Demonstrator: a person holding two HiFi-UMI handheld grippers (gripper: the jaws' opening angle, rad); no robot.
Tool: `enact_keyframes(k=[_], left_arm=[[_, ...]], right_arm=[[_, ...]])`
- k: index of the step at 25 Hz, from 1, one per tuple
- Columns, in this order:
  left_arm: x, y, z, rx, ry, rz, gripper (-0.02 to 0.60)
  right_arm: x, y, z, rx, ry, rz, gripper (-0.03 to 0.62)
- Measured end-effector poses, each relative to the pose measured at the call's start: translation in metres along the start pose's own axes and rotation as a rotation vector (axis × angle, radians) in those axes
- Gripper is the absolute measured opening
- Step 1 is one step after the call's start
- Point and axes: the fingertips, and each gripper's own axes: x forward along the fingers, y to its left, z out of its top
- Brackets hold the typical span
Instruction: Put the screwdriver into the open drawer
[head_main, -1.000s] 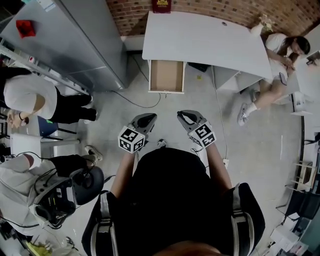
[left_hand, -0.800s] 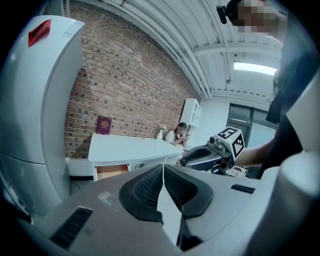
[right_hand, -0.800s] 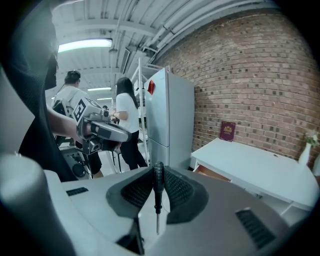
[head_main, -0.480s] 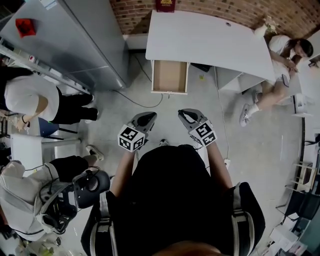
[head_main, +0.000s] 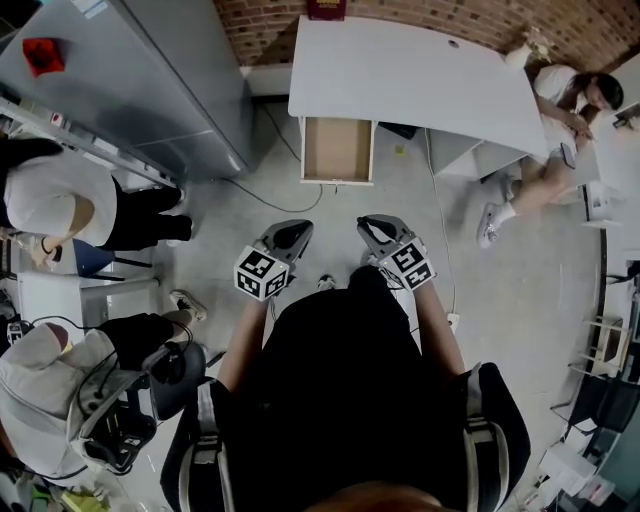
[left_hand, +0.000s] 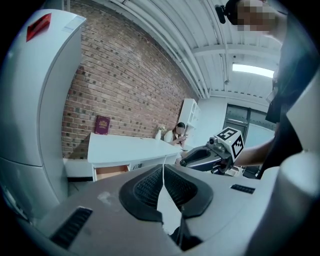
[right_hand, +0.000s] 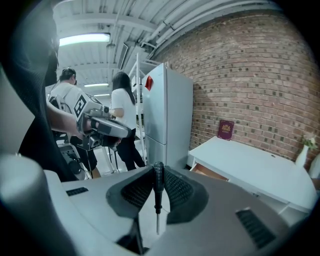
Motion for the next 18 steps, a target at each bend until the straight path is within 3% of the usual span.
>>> enact_keyframes(k=[18], left_arm=[[-0.022, 0.045, 0.000, -0.069, -0.051, 0.118, 0.020]], right_arm=[[0.047, -0.005, 0.017, -0.090, 0.034, 0.091, 0.124]])
